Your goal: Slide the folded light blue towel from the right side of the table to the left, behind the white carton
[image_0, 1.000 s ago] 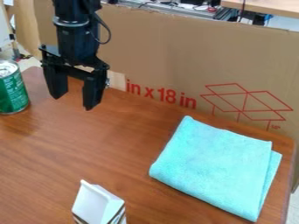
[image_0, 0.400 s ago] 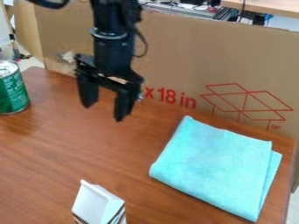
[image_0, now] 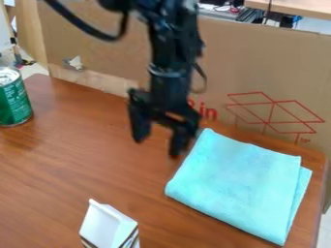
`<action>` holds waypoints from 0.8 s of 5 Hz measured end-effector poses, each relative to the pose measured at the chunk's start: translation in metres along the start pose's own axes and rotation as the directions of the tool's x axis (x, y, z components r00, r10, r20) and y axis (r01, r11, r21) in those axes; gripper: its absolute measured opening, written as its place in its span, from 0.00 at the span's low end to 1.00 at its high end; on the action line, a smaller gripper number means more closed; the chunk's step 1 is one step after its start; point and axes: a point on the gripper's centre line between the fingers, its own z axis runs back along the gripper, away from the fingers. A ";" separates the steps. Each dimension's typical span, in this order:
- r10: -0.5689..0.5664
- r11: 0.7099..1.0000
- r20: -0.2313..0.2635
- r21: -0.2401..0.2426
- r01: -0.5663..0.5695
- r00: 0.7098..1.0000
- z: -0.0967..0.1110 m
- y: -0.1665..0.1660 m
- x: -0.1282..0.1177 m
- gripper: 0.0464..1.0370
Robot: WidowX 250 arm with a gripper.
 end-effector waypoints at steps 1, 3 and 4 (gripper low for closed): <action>-0.050 0.999 0.030 -0.020 0.051 0.998 0.001 -0.032 0.017 0.96; -0.064 0.997 0.094 -0.035 0.068 0.994 -0.003 -0.062 0.031 0.96; 0.003 1.000 0.124 -0.008 -0.002 0.992 -0.017 -0.061 0.032 0.96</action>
